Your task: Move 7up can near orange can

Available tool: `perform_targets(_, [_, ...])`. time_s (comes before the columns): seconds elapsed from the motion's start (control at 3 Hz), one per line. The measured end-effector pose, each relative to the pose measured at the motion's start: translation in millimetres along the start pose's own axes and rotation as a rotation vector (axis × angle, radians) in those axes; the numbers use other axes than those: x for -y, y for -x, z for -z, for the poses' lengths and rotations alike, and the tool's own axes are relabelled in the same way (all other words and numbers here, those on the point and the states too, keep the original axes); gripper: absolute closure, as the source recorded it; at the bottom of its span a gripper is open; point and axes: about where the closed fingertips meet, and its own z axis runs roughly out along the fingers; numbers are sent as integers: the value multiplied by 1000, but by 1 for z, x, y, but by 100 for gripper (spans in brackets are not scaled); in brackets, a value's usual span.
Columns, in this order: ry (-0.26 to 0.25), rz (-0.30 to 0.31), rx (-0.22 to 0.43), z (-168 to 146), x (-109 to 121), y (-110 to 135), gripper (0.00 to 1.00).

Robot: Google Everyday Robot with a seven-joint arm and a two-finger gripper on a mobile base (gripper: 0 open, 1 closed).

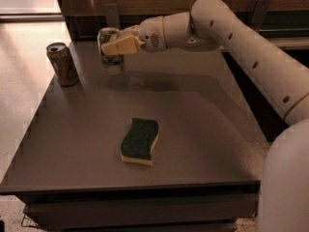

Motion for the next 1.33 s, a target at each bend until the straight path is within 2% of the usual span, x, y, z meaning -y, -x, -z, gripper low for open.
perform_targets(0.33, [-6, 6, -36, -20, -5, -8, 100])
perform_targets(0.67, [-21, 8, 1, -50, -12, -24, 100])
perform_targets(1.0, [-19, 37, 59, -72, -21, -25, 100])
perform_targets(1.33, [-26, 70, 75, -80, -24, -20, 100])
